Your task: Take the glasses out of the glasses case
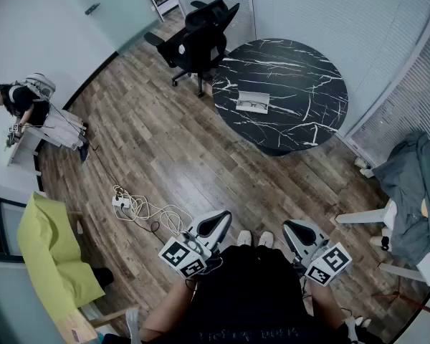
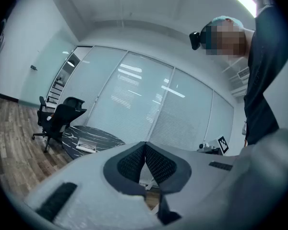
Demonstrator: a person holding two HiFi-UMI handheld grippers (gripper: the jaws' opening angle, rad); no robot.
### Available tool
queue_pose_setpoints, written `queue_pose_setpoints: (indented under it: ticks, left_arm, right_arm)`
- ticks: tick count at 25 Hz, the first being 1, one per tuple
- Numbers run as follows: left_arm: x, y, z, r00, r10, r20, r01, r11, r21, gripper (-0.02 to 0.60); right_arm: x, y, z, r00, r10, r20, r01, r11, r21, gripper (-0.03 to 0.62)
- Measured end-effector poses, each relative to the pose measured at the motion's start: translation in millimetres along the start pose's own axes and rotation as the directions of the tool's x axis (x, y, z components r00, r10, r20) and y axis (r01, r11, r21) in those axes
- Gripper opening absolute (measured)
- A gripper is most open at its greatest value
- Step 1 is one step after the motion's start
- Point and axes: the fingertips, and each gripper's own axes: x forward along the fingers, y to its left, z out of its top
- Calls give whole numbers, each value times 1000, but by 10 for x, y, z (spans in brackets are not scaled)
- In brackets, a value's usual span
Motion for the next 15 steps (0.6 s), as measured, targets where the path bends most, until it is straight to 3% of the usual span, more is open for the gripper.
queue_pose_setpoints:
  ticks: [5,10,15]
  left_arm:
    - [28,-27,12,1000,1,1,-1,1000,24,18]
    - [14,-57,-11,1000,18,13,-18,999,34,18]
    - [-35,-87,-105,999,47,27,-48,998,38,18]
  right_arm:
    - [-49,39,12,1000,17,11,-16,996,-85,32]
    - [-113,38,-20,997,74,31,-70,991,-113,31]
    - [-156,-28,-145,998,59,4,-59,990,-126,31]
